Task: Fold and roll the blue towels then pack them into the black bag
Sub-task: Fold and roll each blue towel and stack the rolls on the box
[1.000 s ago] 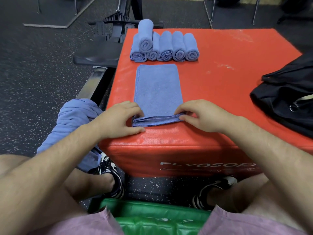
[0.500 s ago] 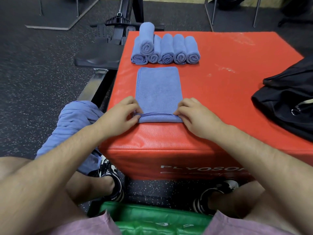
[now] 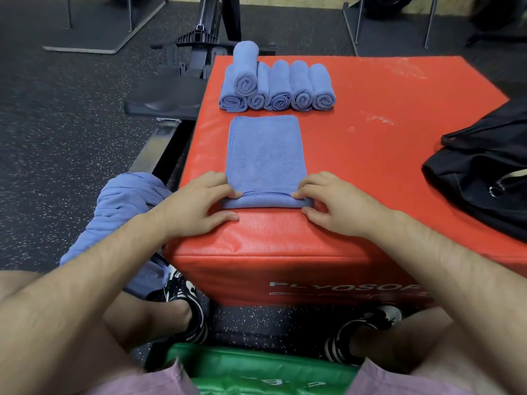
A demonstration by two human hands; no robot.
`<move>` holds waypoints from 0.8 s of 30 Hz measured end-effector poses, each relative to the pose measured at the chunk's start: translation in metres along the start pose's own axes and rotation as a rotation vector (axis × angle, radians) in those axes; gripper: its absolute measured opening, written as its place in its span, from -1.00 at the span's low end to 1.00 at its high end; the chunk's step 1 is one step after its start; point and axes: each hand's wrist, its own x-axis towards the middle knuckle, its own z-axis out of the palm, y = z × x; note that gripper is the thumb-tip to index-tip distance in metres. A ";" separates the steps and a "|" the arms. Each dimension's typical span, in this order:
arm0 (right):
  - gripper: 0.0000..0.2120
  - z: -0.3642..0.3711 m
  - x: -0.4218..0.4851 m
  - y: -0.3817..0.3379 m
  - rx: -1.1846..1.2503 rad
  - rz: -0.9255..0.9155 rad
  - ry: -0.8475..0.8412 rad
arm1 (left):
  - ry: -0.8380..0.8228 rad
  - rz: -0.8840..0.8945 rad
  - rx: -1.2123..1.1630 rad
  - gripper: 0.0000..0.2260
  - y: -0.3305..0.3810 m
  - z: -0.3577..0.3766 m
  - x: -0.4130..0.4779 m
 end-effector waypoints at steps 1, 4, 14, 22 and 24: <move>-0.76 0.000 0.002 0.001 0.008 0.005 0.005 | -0.005 -0.024 -0.022 -0.60 -0.001 0.000 0.001; -0.81 -0.003 0.008 0.000 0.035 0.029 0.020 | -0.003 -0.063 -0.080 -0.69 -0.003 -0.001 0.007; -0.83 -0.006 0.013 0.005 0.227 0.209 -0.023 | 0.002 -0.214 -0.178 -0.92 -0.002 0.001 0.021; -0.84 -0.003 0.014 0.001 -0.058 0.028 0.112 | 0.143 -0.062 0.024 -0.90 0.001 0.005 0.028; -0.86 -0.003 0.012 0.000 -0.096 0.012 0.081 | 0.122 -0.030 0.062 -0.87 0.002 0.004 0.026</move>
